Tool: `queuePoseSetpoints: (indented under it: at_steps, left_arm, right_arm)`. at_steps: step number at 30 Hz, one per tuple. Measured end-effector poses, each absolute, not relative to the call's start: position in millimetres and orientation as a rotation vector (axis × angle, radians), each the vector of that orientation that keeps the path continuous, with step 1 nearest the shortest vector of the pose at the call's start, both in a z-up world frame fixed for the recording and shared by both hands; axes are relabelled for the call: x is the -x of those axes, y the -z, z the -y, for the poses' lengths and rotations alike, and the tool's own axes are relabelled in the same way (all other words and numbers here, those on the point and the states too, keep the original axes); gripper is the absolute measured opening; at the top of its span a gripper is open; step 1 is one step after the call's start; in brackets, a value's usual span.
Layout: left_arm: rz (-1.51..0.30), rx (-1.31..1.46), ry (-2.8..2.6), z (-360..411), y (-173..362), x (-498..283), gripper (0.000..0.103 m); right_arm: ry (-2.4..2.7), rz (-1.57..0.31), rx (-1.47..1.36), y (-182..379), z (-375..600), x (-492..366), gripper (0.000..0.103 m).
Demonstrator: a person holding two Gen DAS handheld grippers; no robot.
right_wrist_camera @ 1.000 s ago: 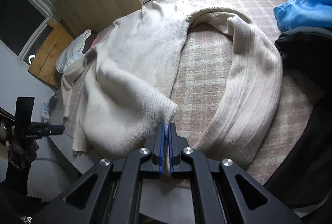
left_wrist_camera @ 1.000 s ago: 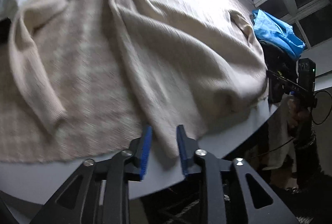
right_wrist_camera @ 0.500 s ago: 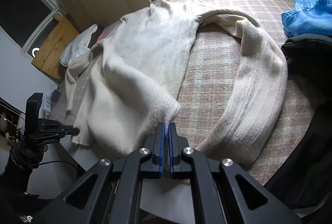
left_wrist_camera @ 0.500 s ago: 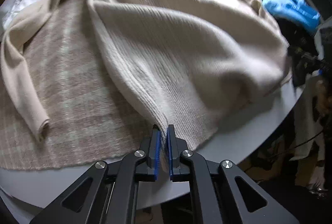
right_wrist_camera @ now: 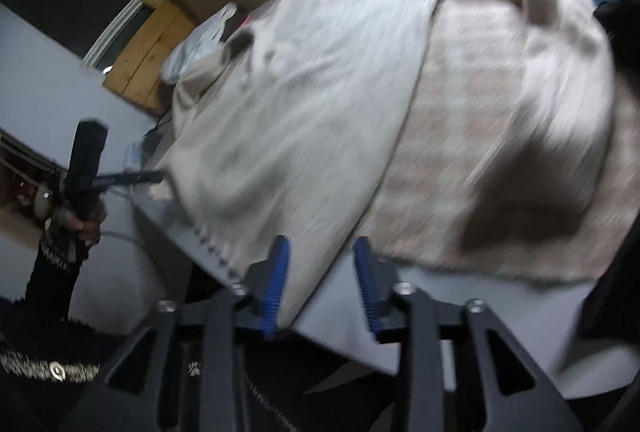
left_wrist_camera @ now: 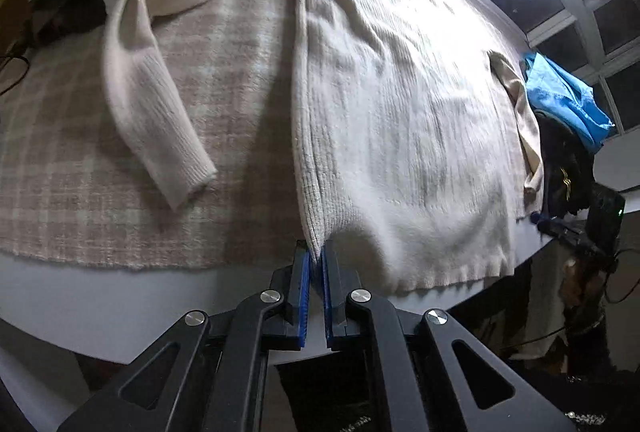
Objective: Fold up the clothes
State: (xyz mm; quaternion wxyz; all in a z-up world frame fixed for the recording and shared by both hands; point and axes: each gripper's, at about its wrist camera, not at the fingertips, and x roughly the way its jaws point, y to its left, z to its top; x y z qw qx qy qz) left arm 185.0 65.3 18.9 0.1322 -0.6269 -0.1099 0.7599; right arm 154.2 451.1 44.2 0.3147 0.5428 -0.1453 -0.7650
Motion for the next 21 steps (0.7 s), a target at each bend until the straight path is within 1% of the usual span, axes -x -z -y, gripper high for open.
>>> queuePoseSetpoints:
  at_steps: [5, 6, 7, 8, 12, 15, 16, 18, 20, 21]
  left_arm:
    - [0.338, 1.788, -2.192, -55, -37, -183, 0.005]
    - [0.337, 1.776, -2.19, -56, -42, -182, 0.005]
    - [0.336, 1.764, -2.189, -56, -47, -180, 0.005]
    - [0.323, 1.747, -2.192, -54, -54, -180, 0.005]
    - [0.282, 1.663, -2.225, -53, -89, -185, 0.005]
    - [0.236, 1.627, -2.227, -52, -108, -195, 0.005]
    - [0.226, 1.648, -2.219, -50, -103, -197, 0.005]
    - [0.219, 1.701, -2.193, -46, -88, -199, 0.005]
    - [0.219, 1.773, -2.155, -42, -59, -193, 0.005]
    - [0.203, 1.824, -2.123, -42, -44, -189, 0.005]
  right_arm:
    - [1.984, 0.332, -1.423, -31, -423, -166, 0.038]
    - [1.989, 0.318, -1.419, -28, -417, -166, 0.036]
    - [1.995, 0.304, -1.414, -25, -411, -166, 0.031]
    - [2.004, 0.318, -1.417, -29, -414, -164, 0.008]
    - [2.039, 0.382, -1.432, -47, -429, -155, 0.007]
    - [2.092, 0.333, -1.314, -103, -449, -166, 0.006]
    - [2.109, 0.305, -1.293, -115, -452, -170, 0.006]
    - [2.093, 0.325, -1.3, -121, -451, -172, 0.006]
    - [2.045, 0.295, -1.347, -108, -440, -170, 0.007]
    - [2.042, 0.239, -1.389, -98, -430, -169, 0.007]
